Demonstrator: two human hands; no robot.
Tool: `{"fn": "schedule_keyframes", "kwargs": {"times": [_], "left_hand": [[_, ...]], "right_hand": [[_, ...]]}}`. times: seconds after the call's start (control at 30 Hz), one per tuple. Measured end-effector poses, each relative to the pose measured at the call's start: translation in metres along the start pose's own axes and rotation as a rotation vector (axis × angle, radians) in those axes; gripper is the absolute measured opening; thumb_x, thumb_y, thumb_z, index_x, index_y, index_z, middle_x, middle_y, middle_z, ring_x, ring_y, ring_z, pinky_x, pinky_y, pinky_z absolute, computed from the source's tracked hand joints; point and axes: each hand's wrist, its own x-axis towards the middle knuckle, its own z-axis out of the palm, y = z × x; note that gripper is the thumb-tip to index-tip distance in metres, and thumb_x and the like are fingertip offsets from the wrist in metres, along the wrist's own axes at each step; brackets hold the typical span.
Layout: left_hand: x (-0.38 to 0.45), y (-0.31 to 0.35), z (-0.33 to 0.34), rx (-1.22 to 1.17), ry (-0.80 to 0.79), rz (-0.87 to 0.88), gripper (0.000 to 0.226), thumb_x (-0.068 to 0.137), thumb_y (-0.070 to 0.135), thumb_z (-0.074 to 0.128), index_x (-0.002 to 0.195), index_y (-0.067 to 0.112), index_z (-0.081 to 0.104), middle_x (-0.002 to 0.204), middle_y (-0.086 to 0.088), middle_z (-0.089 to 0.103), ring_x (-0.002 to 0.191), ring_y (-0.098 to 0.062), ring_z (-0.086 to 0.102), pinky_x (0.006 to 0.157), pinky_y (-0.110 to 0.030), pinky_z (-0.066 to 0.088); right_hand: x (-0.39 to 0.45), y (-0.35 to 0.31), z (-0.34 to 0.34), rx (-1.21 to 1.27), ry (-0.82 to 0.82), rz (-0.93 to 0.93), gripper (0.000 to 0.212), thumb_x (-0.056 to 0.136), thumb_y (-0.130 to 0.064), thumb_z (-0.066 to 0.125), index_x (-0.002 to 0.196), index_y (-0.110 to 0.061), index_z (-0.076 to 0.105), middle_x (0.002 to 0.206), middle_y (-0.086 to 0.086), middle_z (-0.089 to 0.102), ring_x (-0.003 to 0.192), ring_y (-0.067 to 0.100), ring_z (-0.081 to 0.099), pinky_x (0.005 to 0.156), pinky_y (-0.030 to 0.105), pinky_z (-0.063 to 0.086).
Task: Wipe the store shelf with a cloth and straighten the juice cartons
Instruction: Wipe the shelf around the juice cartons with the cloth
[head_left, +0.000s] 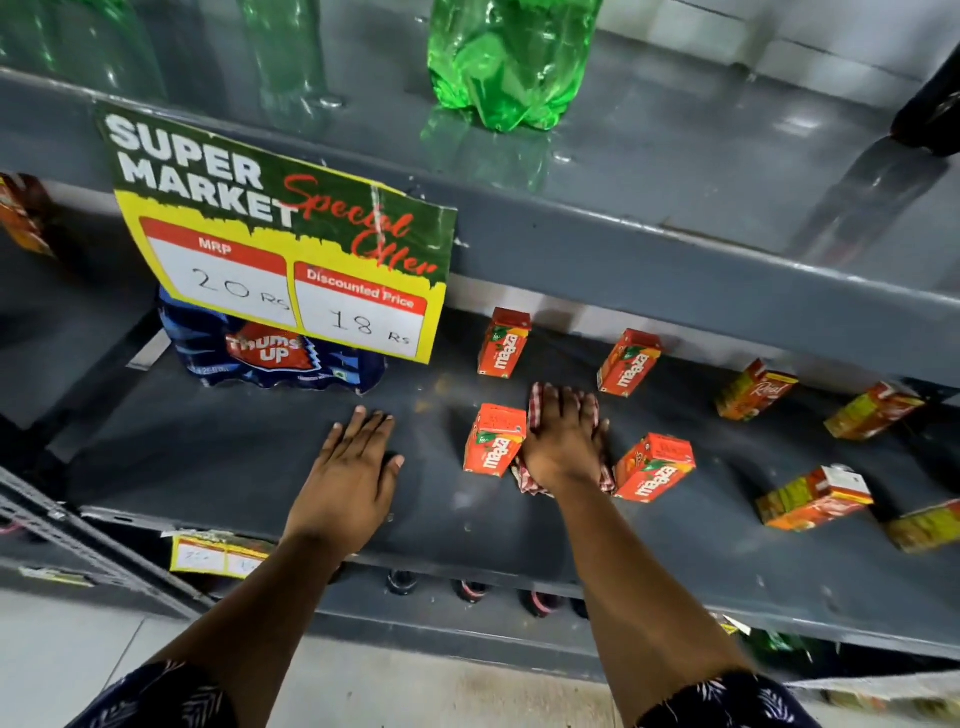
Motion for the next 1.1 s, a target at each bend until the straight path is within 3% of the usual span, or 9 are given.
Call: {"fn": "schedule_keyframes", "kwargs": {"times": [0.1,0.23,0.37,0.63,0.77,0.9,1.1], "left_hand": [[0.000,-0.001,0.001,-0.001,-0.012,-0.002,0.065,0.090,0.045,0.015,0.141,0.008,0.029,0.148,-0.008,0.034,0.141,-0.015,0.007,0.115,-0.034,0.004],[0.000,-0.002,0.002,0.013,-0.028,-0.007,0.065,0.090,0.046,0.013,0.143,0.010,0.026,0.150,-0.007,0.030,0.141,-0.014,0.004,0.115,-0.035,0.003],[0.001,0.000,0.001,0.032,-0.039,0.007,0.067,0.089,0.047,0.010,0.143,0.011,0.027,0.151,-0.006,0.027,0.141,-0.016,0.004,0.114,-0.034,0.002],[0.000,-0.001,0.002,0.043,-0.035,0.024,0.066,0.089,0.045,0.014,0.141,0.009,0.030,0.150,-0.007,0.029,0.141,-0.017,0.007,0.114,-0.034,0.003],[0.000,-0.001,0.002,0.034,-0.032,0.029,0.057,0.094,0.039,0.022,0.142,0.009,0.029,0.151,-0.007,0.028,0.141,-0.016,0.006,0.114,-0.033,0.002],[-0.003,0.001,0.000,0.013,-0.019,0.024,0.054,0.096,0.036,0.029,0.143,0.009,0.026,0.152,-0.007,0.024,0.141,-0.015,0.003,0.114,-0.033,0.000],[-0.006,0.004,-0.004,0.050,-0.057,0.028,0.056,0.096,0.036,0.033,0.143,0.007,0.023,0.152,-0.010,0.022,0.141,-0.019,0.004,0.115,-0.038,-0.001]], "right_hand": [[-0.008,0.001,0.002,0.007,0.017,0.004,0.085,0.087,-0.056,0.016,0.164,-0.022,0.014,0.173,0.007,0.011,0.161,0.034,0.000,0.130,0.054,0.004],[-0.015,0.005,0.011,-0.049,0.045,-0.030,0.062,0.106,-0.045,0.023,0.164,-0.023,0.013,0.173,0.008,0.013,0.161,0.035,0.001,0.132,0.051,0.005],[-0.027,0.002,0.012,-0.031,0.065,-0.030,0.056,0.110,-0.037,0.025,0.163,-0.020,0.019,0.172,0.008,0.017,0.161,0.033,0.004,0.133,0.048,0.004],[-0.056,0.002,0.018,0.000,0.072,-0.032,0.060,0.107,-0.039,0.023,0.163,-0.019,0.020,0.173,0.008,0.017,0.161,0.032,0.005,0.132,0.045,0.003],[-0.076,0.005,0.022,0.001,0.077,-0.058,0.073,0.095,-0.043,0.007,0.161,-0.019,0.026,0.172,0.007,0.021,0.161,0.031,0.008,0.134,0.044,0.006],[-0.097,0.007,0.023,0.069,0.052,-0.065,0.052,0.107,-0.028,0.030,0.159,-0.025,0.031,0.171,0.002,0.024,0.161,0.027,0.009,0.134,0.041,0.006],[-0.153,0.014,0.023,0.143,0.044,-0.074,0.055,0.102,-0.008,0.040,0.153,-0.029,0.043,0.169,-0.003,0.031,0.160,0.021,0.014,0.132,0.032,0.011]]}}
